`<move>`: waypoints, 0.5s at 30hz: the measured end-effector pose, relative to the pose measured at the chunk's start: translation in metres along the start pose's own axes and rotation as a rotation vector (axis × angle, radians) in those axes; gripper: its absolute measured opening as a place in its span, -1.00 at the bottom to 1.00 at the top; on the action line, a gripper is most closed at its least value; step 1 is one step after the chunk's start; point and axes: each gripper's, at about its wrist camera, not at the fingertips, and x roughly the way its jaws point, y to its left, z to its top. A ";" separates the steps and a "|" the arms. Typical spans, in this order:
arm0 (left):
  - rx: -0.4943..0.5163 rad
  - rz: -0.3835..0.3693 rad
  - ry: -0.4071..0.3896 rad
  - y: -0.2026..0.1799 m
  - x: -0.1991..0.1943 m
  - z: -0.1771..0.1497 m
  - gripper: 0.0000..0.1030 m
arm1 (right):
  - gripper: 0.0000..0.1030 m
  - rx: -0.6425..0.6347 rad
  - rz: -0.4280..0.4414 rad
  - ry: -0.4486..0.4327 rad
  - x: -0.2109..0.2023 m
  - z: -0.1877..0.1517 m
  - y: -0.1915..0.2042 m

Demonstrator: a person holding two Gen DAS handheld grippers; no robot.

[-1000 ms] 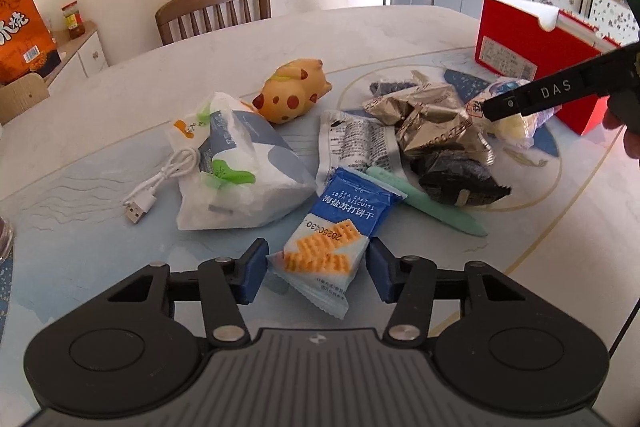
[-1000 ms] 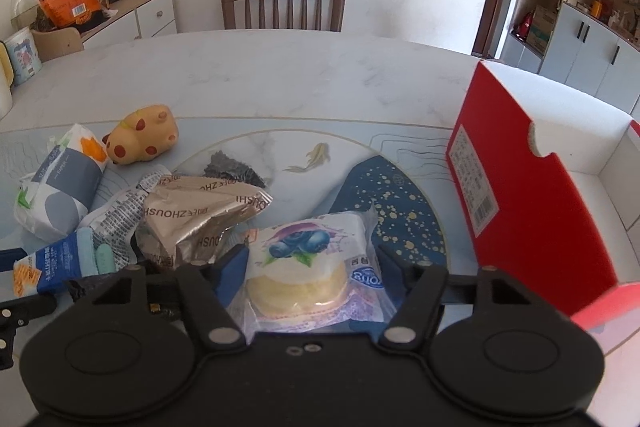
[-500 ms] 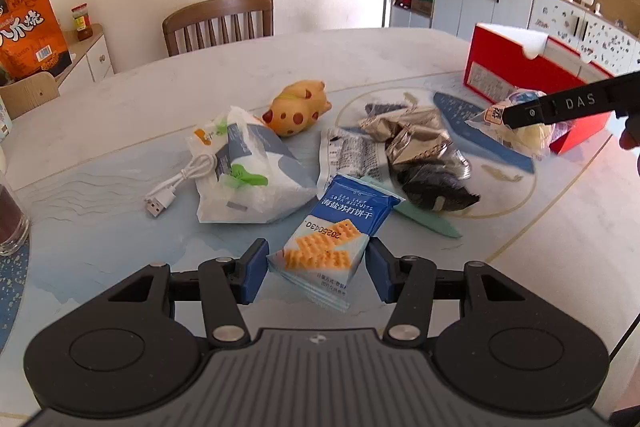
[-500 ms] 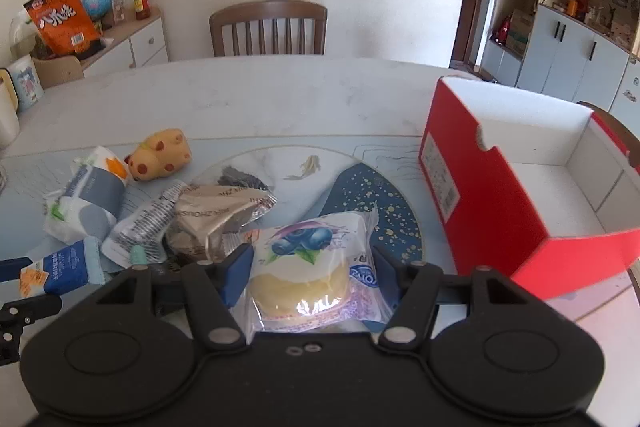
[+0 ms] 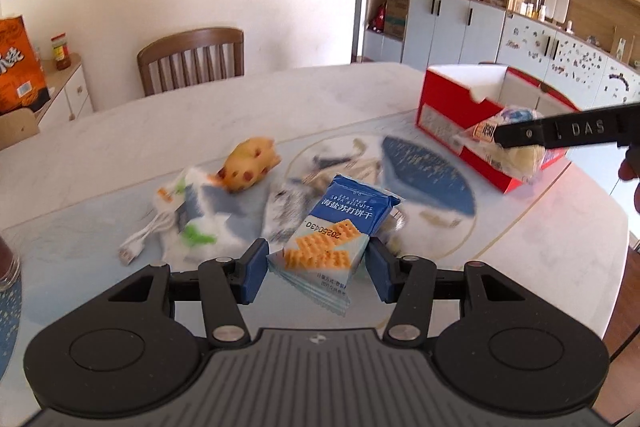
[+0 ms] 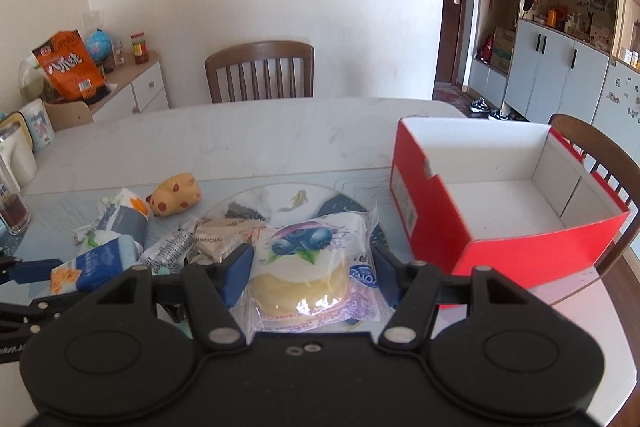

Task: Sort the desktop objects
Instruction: 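Carry cake bag with right tool while left tool carries cracker packet to box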

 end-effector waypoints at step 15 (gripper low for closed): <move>-0.006 -0.015 -0.053 -0.094 0.031 0.059 0.01 | 0.23 0.001 0.046 -0.018 -0.003 0.023 -0.091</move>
